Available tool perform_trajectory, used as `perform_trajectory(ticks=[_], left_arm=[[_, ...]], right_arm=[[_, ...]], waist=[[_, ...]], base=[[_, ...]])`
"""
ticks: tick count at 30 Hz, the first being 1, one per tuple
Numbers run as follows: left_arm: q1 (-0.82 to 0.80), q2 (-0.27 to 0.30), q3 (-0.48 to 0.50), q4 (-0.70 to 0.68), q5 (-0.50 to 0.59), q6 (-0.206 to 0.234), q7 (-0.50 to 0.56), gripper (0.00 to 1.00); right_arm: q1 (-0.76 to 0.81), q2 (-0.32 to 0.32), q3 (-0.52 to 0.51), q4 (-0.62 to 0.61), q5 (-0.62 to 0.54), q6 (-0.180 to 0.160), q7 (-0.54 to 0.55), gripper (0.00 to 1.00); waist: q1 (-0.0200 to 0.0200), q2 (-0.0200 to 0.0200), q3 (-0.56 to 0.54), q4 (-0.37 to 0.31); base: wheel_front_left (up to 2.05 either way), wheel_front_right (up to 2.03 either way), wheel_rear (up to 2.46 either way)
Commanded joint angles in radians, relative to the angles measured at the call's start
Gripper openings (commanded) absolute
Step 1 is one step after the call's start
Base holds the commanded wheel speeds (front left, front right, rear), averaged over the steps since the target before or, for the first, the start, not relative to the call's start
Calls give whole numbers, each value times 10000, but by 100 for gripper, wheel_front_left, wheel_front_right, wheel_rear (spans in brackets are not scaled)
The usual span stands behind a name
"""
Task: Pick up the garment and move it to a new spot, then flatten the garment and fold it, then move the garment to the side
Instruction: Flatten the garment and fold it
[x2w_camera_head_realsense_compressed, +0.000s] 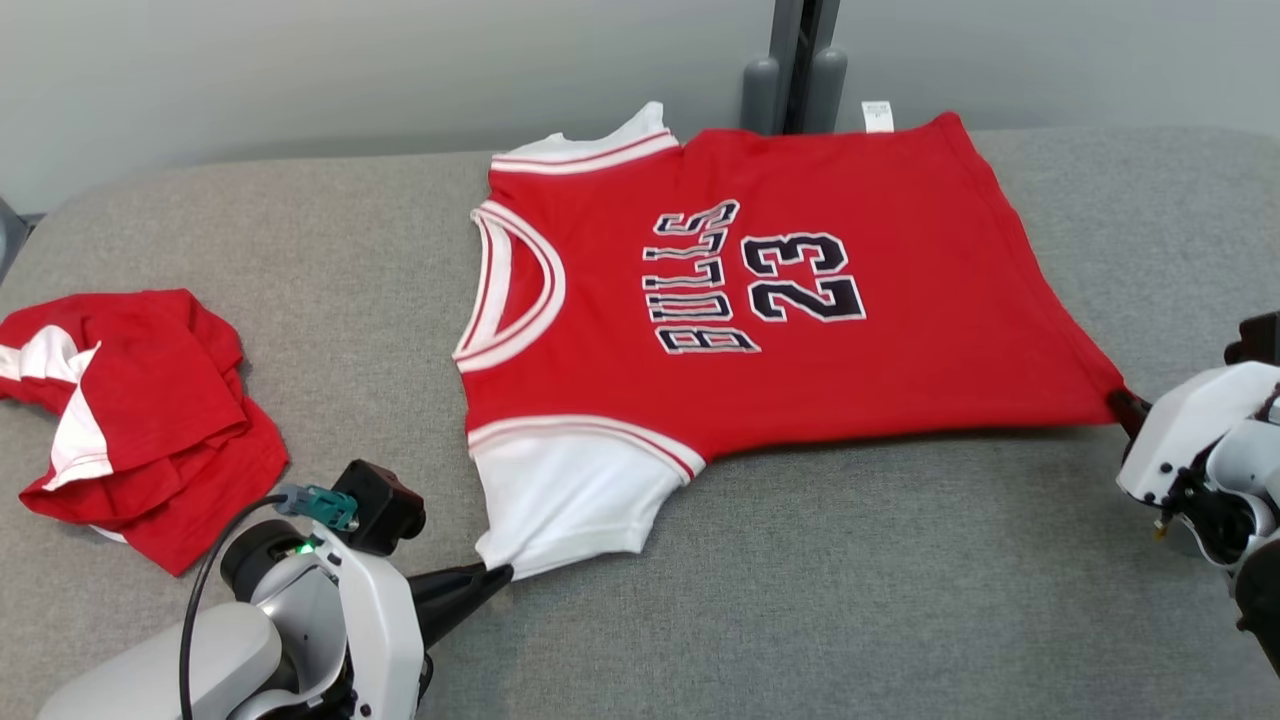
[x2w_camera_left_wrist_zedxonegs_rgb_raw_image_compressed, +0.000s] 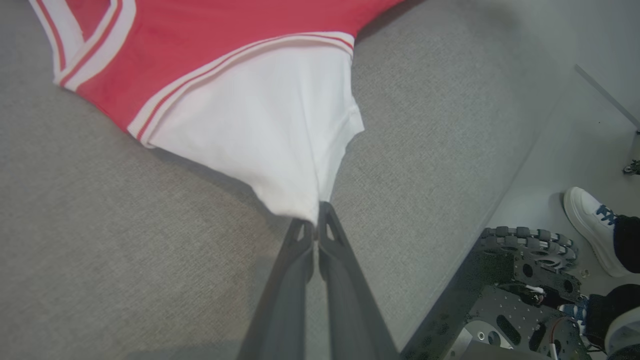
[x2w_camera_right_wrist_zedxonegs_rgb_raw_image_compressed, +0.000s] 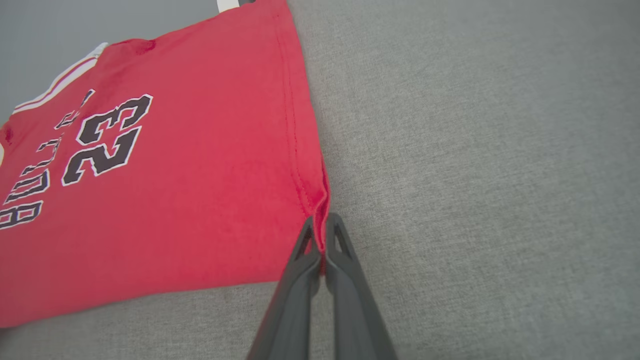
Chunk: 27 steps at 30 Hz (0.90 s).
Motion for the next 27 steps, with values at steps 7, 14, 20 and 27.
perform_trajectory(ticks=[7,14,20,27], left_arm=[[490,223,-66,-291,-168,113,6,0],[1244,611,5,-870,-722,399,-181,0],[1776,929,29,-1382,-1230,611,-165,0],[2195,1219,14,-2168,-2135,490,242,0]], right_arm=[[696,-399,173,-254,441,-3,688,0],[1203,-426,262,-768,877,-3,1336,0],[1817,-897,316,-1936,1472,-3,2379,0],[2676,-1651,406,-3423,1968,-3,3658,0]], waist=[[0,0,-529,-167],[0,0,-814,-437],[0,0,-887,-537],[0,0,-944,-605]], base=[[0,0,0],[0,0,0],[0,0,0],[0,0,0]])
